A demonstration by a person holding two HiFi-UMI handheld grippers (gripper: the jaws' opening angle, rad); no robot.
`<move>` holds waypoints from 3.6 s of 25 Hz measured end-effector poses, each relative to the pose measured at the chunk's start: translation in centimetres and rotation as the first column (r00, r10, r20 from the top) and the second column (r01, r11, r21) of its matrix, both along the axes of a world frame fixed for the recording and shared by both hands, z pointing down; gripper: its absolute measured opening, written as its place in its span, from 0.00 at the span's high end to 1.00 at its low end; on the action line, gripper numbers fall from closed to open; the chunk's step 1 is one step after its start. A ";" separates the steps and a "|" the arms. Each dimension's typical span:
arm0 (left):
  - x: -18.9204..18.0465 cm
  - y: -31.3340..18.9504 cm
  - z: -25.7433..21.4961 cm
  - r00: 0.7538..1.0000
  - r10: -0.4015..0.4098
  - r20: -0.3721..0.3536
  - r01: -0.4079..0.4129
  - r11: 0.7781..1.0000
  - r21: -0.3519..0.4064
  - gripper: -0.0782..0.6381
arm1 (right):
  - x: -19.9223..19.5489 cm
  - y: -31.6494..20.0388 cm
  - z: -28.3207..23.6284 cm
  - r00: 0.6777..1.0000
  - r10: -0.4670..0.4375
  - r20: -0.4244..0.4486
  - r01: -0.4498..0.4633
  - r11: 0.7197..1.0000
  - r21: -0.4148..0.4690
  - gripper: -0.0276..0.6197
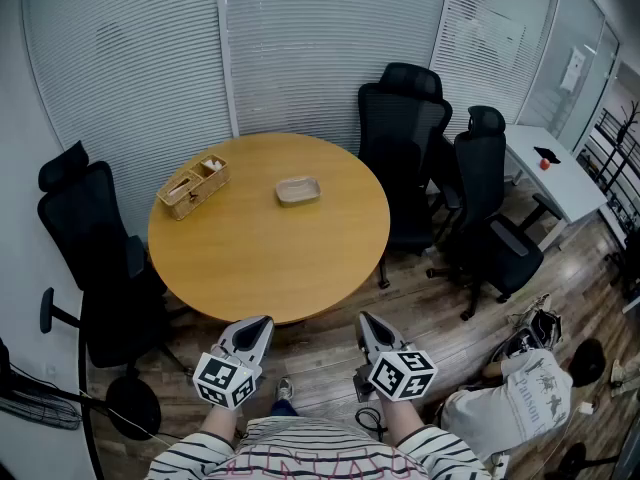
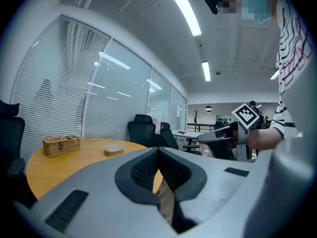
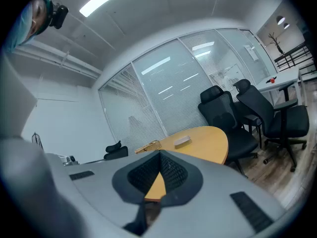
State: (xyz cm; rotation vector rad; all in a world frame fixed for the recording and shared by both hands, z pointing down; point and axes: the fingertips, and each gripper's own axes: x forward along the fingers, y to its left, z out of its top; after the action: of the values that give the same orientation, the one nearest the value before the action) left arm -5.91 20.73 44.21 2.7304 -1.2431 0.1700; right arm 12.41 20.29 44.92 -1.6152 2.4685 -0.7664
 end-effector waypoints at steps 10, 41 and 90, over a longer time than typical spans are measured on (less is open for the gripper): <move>1.2 1.1 -0.6 1.000 -0.012 -0.012 0.012 1.000 0.017 0.85 | 0.9 0.0 -0.5 1.000 -0.019 0.003 0.019 1.000 0.022 0.91; -7.9 -25.7 1.6 0.996 0.077 -0.048 -0.081 0.994 -0.072 0.63 | -5.6 -22.7 1.6 0.984 0.161 0.080 -0.161 0.987 -0.009 0.63; -2.7 -56.4 17.4 0.997 -0.075 -0.029 0.059 0.929 -0.366 0.59 | -3.5 -58.8 17.9 0.993 -0.059 -0.099 0.039 0.980 -0.195 0.66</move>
State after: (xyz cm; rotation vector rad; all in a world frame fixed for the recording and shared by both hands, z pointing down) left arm -8.64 -35.69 61.61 2.3587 -1.1572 0.3012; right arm 8.96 -38.55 62.86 -1.7032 2.5859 -0.9808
